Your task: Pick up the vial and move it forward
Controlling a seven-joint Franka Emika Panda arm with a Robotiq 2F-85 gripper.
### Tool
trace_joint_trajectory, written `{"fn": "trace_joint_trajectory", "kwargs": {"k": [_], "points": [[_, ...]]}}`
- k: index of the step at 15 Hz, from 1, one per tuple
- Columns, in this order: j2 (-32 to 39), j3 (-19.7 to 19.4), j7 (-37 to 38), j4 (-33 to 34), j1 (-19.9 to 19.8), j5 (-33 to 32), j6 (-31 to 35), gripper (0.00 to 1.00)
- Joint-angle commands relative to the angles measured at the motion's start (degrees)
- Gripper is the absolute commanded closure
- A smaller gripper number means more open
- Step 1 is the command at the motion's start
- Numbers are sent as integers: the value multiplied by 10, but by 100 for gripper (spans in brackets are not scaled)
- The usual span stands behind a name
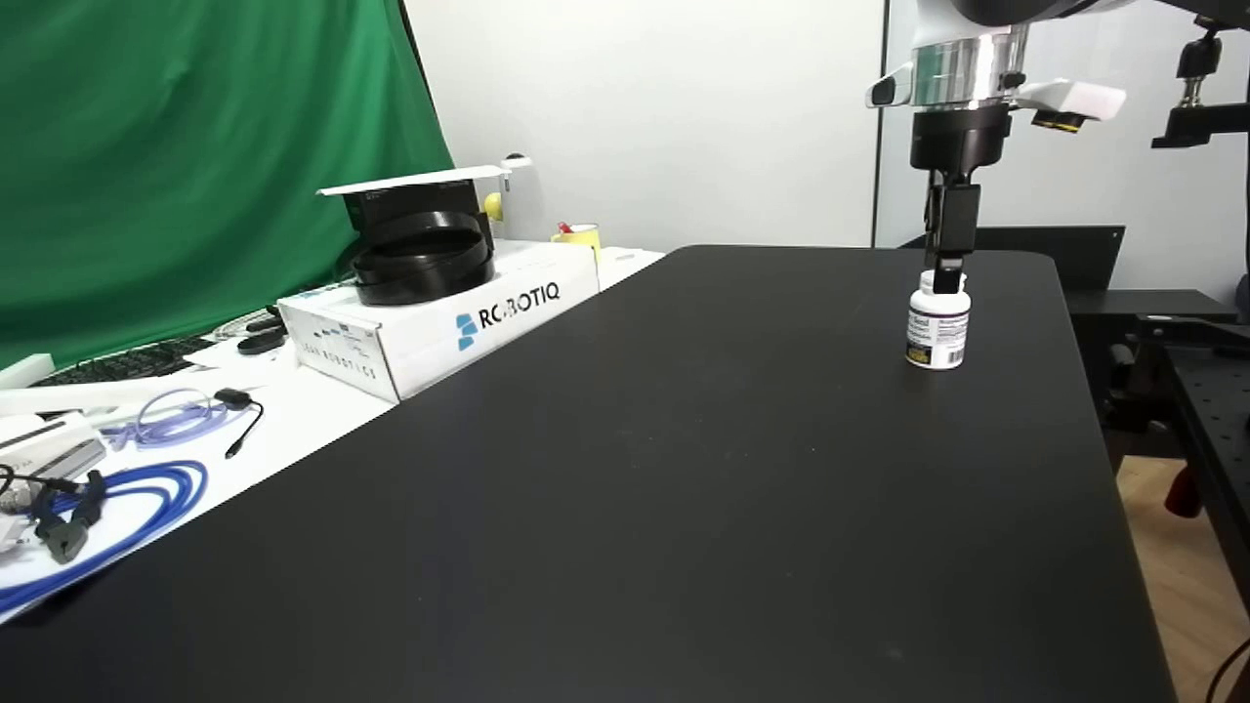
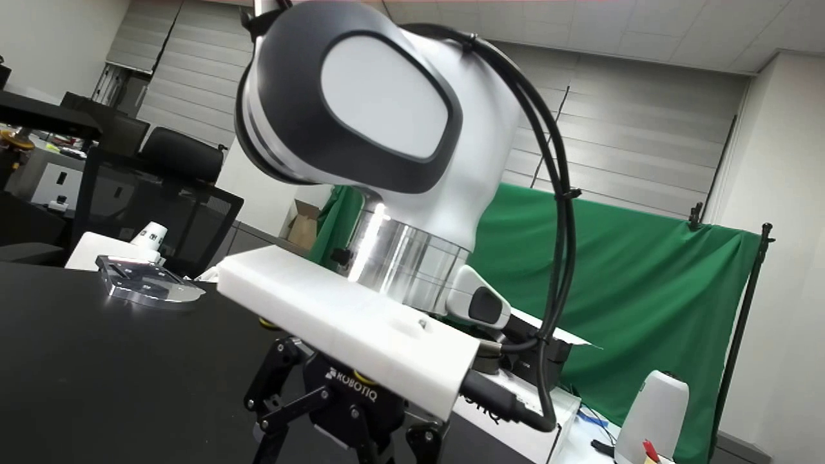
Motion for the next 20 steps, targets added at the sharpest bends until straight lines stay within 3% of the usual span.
{"fn": "trace_joint_trajectory", "kwargs": {"k": [1, 2, 3, 7, 11, 15, 20], "points": [[25, 9, 14, 18, -14, -13, 0, 0], [30, 9, 17, 19, -16, -16, 5, 9], [33, 10, 16, 20, -18, -18, 5, 25], [33, 12, 25, 25, -22, -25, 2, 55], [21, 11, 71, 32, -17, -73, -6, 81], [2, 19, 112, 46, -15, -105, -30, 81], [-20, 48, 102, 84, 4, -65, -88, 81]]}}
